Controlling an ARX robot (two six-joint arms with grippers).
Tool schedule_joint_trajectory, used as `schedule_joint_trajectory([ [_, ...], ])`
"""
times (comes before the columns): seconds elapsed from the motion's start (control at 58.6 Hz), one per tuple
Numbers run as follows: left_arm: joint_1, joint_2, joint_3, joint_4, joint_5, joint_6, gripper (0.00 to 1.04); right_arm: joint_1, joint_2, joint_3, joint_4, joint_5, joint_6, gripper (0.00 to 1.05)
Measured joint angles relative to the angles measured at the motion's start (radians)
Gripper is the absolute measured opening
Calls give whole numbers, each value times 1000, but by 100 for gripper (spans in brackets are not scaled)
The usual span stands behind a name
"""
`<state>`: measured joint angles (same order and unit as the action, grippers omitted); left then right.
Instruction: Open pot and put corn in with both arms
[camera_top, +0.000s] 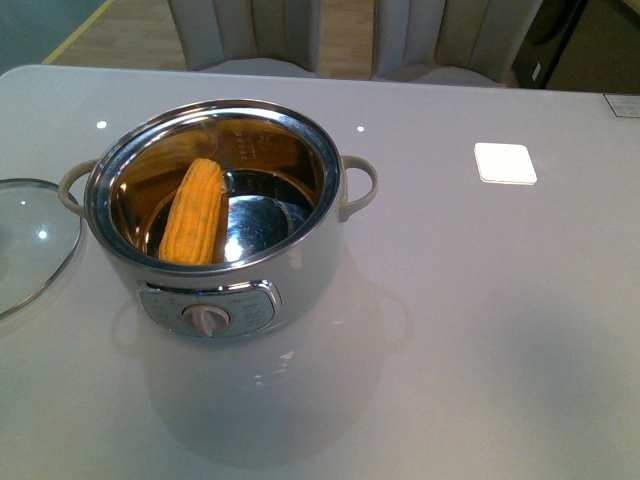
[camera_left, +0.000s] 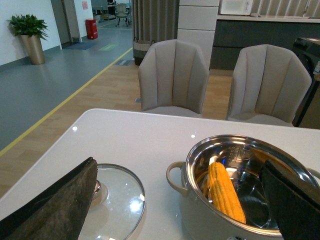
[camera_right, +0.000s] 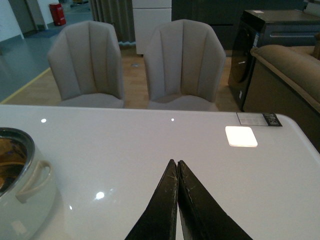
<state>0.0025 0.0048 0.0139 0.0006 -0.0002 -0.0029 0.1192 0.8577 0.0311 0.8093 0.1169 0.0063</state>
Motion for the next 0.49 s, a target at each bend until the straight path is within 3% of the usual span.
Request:
schedule_joint_trajectory([
  [0.154, 0, 0, 0, 0, 0, 0, 98, -80, -143, -13, -123, -105, -1, 2],
  [0.495, 0, 0, 0, 0, 0, 0, 98, -116, -377, -13, -335, -114, -1, 2],
])
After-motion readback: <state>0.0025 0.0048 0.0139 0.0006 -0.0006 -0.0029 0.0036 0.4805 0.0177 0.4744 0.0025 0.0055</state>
